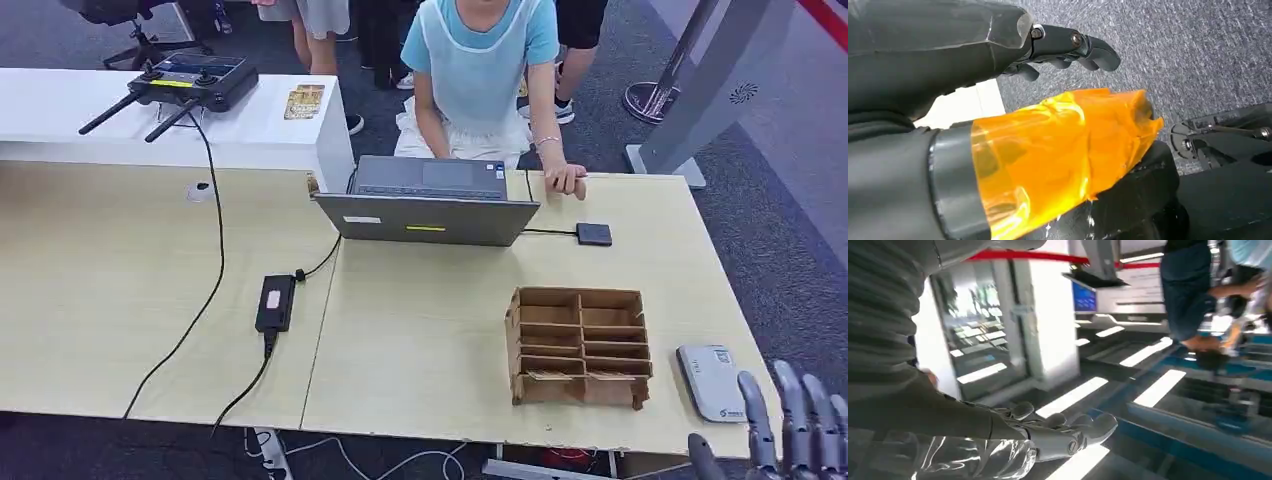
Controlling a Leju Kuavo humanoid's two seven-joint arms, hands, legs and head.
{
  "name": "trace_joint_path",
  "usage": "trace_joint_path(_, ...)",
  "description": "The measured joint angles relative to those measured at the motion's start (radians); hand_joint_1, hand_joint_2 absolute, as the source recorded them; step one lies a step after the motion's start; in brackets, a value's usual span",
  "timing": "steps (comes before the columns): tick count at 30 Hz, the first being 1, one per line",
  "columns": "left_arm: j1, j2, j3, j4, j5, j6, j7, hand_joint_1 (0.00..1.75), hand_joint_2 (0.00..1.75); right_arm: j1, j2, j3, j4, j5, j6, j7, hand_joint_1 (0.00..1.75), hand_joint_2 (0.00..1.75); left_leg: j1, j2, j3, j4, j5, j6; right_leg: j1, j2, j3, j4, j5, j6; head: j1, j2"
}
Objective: Pass the card to the sensor for recognition and then transmit it.
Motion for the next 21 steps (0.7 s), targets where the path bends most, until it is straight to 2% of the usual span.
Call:
trace_joint_path(1, -0.001, 0.0, 0.0, 0.0, -0.003, -0.002, 0.0, 0.0, 0.0, 0.003, -0.006, -0.011, 0.001, 0.002, 0.002, -0.043, 0.0, 1.75, 0.0, 0.0, 0.0, 0.0, 0.0, 0.0, 0.0, 0.0, 0.0, 0.0, 0.0, 0.0, 0.0, 0.0)
trace_joint_path(3, -0.001, 0.0, 0.0, 0.0, -0.01, -0.004, 0.0, 0.0, 0.0, 0.002, -0.02, -0.019, 0.006, 0.002, 0.014, -0.053, 0.0, 1.75, 0.0, 0.0, 0.0, 0.0, 0.0, 0.0, 0.0, 0.0, 0.0, 0.0, 0.0, 0.0, 0.0, 0.0)
trace_joint_path(8, -0.002, 0.0, 0.0, 0.0, -0.016, -0.01, 0.0, 0.0, 0.0, -0.001, -0.068, -0.024, 0.017, 0.002, 0.04, -0.021, 0.0, 1.75, 0.0, 0.0, 0.0, 0.0, 0.0, 0.0, 0.001, 0.0, 0.0, 0.0, 0.0, 0.0, 0.0, 0.0)
trace_joint_path(11, -0.002, 0.0, 0.0, 0.0, -0.025, -0.012, 0.0, 0.0, 0.0, -0.006, -0.119, -0.006, 0.022, 0.002, 0.078, 0.084, 0.0, 1.75, 0.0, 0.0, -0.001, 0.0, 0.0, 0.0, 0.001, 0.0, 0.001, 0.001, 0.0, 0.0, 0.0, 0.0)
trace_joint_path(17, -0.002, 0.0, 0.0, 0.0, -0.027, -0.012, 0.0, 0.0, 0.0, -0.006, -0.128, -0.002, 0.023, 0.002, 0.083, 0.102, 0.0, 1.75, 0.0, 0.001, -0.001, 0.0, 0.0, 0.0, 0.001, 0.0, 0.001, 0.001, 0.0, 0.0, 0.0, 0.0)
trace_joint_path(18, -0.003, 0.0, 0.0, 0.0, -0.034, -0.013, 0.0, 0.0, 0.0, -0.013, -0.167, 0.023, 0.025, 0.002, 0.102, 0.176, 0.0, 1.75, 0.0, 0.001, -0.001, 0.0, 0.0, 0.0, 0.0, 0.001, 0.001, 0.001, 0.0, 0.0, 0.0, 0.0)
trace_joint_path(19, -0.003, 0.0, 0.0, 0.0, -0.035, -0.013, 0.0, 0.0, 0.0, -0.014, -0.175, 0.028, 0.026, 0.002, 0.106, 0.19, 0.0, 1.75, 0.0, 0.001, -0.001, 0.0, 0.0, 0.0, 0.0, 0.001, 0.001, 0.001, 0.0, 0.0, 0.0, 0.0)
trace_joint_path(20, -0.003, 0.0, 0.0, 0.0, -0.04, -0.014, 0.0, 0.0, 0.0, -0.024, -0.216, 0.062, 0.029, 0.002, 0.123, 0.265, 0.0, 1.75, 0.0, 0.002, 0.0, 0.0, 0.0, 0.0, 0.0, 0.001, 0.001, 0.001, 0.0, 0.0, 0.0, 0.0)
trace_joint_path(21, -0.005, 0.0, -0.001, 0.0, -0.053, -0.017, 0.0, 0.0, 0.0, -0.056, -0.311, 0.158, 0.04, -0.006, 0.166, 0.424, 0.0, 1.75, 0.0, 0.002, 0.0, 0.0, 0.0, 0.0, 0.0, 0.002, 0.001, 0.0, 0.001, 0.001, 0.0, 0.0)
